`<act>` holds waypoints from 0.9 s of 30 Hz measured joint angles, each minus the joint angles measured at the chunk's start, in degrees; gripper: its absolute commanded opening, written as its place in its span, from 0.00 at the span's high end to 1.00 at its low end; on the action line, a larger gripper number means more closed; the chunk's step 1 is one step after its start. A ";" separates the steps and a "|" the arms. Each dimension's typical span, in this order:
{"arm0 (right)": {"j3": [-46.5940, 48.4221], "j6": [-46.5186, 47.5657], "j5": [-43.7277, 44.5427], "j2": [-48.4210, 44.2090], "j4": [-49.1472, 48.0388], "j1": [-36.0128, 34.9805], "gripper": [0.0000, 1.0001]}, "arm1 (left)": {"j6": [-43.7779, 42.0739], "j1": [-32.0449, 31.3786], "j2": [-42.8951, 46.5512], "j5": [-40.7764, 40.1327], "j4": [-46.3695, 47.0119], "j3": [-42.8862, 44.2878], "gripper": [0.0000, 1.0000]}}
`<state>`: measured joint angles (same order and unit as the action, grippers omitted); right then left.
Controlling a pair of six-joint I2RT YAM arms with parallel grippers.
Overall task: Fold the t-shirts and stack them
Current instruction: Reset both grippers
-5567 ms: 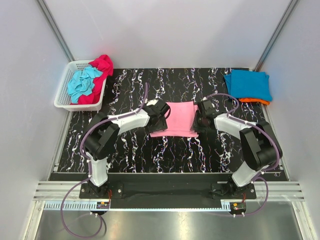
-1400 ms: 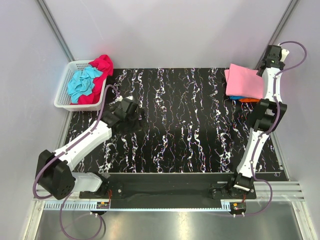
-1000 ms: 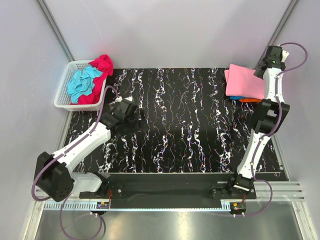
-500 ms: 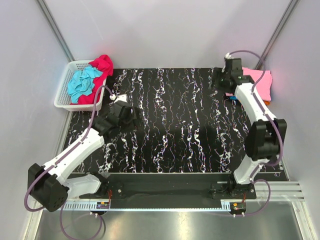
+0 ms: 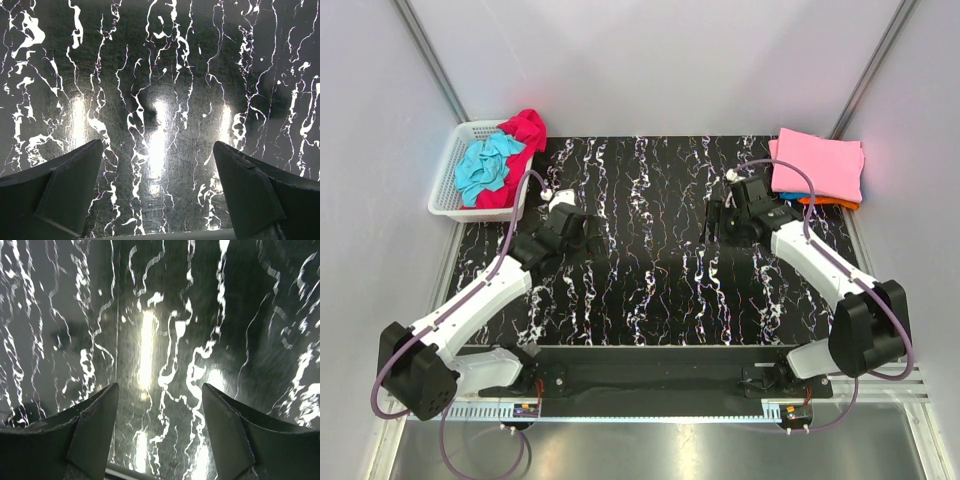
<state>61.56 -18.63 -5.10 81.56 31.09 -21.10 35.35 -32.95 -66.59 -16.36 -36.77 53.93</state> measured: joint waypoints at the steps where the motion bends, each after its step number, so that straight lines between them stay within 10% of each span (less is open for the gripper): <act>1: -0.85 -0.42 -0.09 -0.35 -0.04 -0.42 0.26 | 0.00 -0.04 0.00 -0.07 0.09 -0.09 0.01; 27: -6.21 -6.73 1.62 -0.33 -5.97 -8.83 0.28 | -0.37 -0.24 -0.02 -0.87 0.98 -1.07 0.01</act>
<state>55.35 -25.36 -3.49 81.23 25.12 -29.93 34.98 -33.19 -66.61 -17.23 -35.79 52.86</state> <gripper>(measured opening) 0.729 0.985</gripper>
